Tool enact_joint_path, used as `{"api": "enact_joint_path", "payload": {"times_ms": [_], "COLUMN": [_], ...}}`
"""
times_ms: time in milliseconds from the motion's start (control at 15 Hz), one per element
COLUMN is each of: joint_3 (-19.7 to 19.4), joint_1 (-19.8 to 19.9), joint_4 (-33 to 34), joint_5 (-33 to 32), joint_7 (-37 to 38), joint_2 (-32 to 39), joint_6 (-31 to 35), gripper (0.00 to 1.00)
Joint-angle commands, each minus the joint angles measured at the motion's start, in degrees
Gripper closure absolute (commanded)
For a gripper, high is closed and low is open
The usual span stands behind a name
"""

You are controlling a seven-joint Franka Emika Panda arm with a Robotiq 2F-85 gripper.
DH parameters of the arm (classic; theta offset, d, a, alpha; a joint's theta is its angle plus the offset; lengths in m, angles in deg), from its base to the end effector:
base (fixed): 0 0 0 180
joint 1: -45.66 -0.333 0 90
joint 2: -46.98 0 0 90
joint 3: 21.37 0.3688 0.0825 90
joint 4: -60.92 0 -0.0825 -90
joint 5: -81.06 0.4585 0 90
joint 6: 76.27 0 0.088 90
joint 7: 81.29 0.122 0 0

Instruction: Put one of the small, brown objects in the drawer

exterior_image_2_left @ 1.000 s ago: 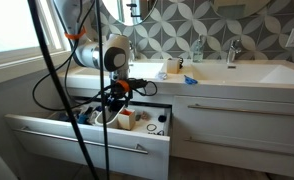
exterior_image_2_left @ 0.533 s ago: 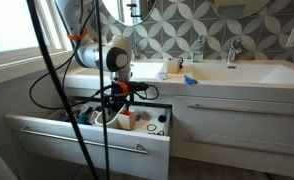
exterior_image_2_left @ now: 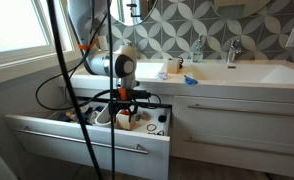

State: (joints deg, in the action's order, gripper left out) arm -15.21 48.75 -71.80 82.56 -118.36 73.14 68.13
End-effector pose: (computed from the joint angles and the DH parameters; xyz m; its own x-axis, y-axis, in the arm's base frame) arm 0.5331 0.0342 0.0910 0.7615 0.6271 -0.1642 0.5980 -0.7773 -0.1952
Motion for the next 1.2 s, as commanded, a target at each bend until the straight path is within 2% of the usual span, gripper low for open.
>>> {"api": "enact_joint_path", "payload": {"times_ms": [0, 200, 400, 733, 1133], "joint_3": [-0.56, -0.99, -3.08, -8.79, -12.38], "joint_1": [-1.39, -2.63, -5.54, -12.11, -16.7], "joint_4": [4.78, 7.0, 8.41, 9.11, 9.17], "joint_5": [-1.15, -1.74, -3.96, -9.33, -12.31], "joint_7": [8.29, 15.3, 23.16, 35.24, 41.05], "joint_2": [5.53, 8.42, 10.49, 12.6, 13.87], "joint_6": [0.01, 1.63, 5.02, 11.8, 14.34], "gripper": [0.56, 0.78, 0.98, 1.0, 1.0]}}
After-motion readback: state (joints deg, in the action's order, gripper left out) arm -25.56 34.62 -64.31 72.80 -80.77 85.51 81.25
